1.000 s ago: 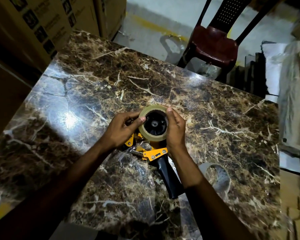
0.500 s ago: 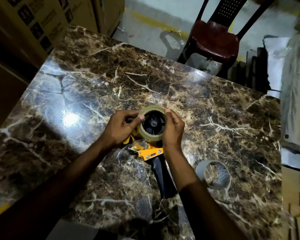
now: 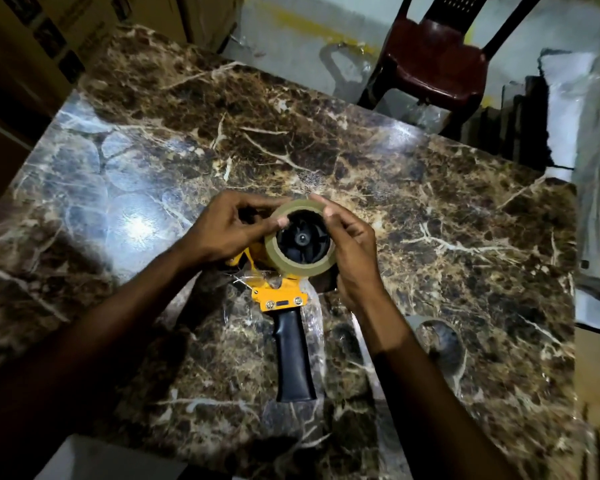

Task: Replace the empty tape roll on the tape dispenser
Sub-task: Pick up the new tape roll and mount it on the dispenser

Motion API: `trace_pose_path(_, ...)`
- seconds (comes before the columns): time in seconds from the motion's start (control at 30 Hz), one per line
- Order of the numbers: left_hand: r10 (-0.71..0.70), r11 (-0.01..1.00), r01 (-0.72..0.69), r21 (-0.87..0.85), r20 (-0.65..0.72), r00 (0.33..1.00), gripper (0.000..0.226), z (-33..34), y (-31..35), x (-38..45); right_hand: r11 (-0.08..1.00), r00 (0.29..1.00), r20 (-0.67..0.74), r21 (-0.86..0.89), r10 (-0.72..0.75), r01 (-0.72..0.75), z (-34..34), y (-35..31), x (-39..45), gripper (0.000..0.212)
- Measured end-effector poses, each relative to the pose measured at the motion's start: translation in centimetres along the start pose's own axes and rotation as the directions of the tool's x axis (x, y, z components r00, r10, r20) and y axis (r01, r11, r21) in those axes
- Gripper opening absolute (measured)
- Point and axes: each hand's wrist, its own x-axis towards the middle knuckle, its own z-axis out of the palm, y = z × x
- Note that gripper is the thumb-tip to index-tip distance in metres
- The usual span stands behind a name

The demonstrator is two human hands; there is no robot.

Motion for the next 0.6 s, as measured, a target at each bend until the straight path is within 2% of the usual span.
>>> trace_pose_path(0.1,-0.008,1.0,0.008,0.015,0.021,1.0,0.04,-0.3,-0.2,0.2,1.0,0.996,0.086,-0.003,0.006,-0.006,-0.6,-0.2,0.1,0.027)
trace_pose_path(0.17,-0.04,0.999,0.04,-0.006,0.029,0.999,0.037,-0.3,-0.3,0.2,0.997,0.994,0.109,-0.074,-0.024,0.033,-0.9,-0.3,0.4,0.028)
trace_pose_path(0.27,-0.084,0.995,0.081,0.05,0.062,0.995,0.042,-0.5,0.2,0.4,0.961,0.989,0.109,-0.245,-0.103,0.127,-0.6,-0.2,0.5,0.028)
trace_pose_path(0.37,-0.109,0.991,0.105,0.081,0.054,0.993,0.051,-0.7,0.3,0.0,0.952,0.989,0.064,-0.267,-0.137,0.149,-0.1,0.2,0.2,0.028)
trace_pose_path(0.43,-0.109,0.99,0.107,0.094,0.017,0.994,0.056,-0.6,0.4,-0.2,0.947,0.988,0.036,-0.283,-0.147,0.151,0.1,0.4,-0.1,0.028)
trace_pose_path(0.6,-0.065,0.995,0.077,0.058,-0.182,0.981,0.063,0.0,-0.5,-2.3,0.911,0.975,-0.011,-0.358,-0.224,0.205,0.6,1.2,-2.3,0.038)
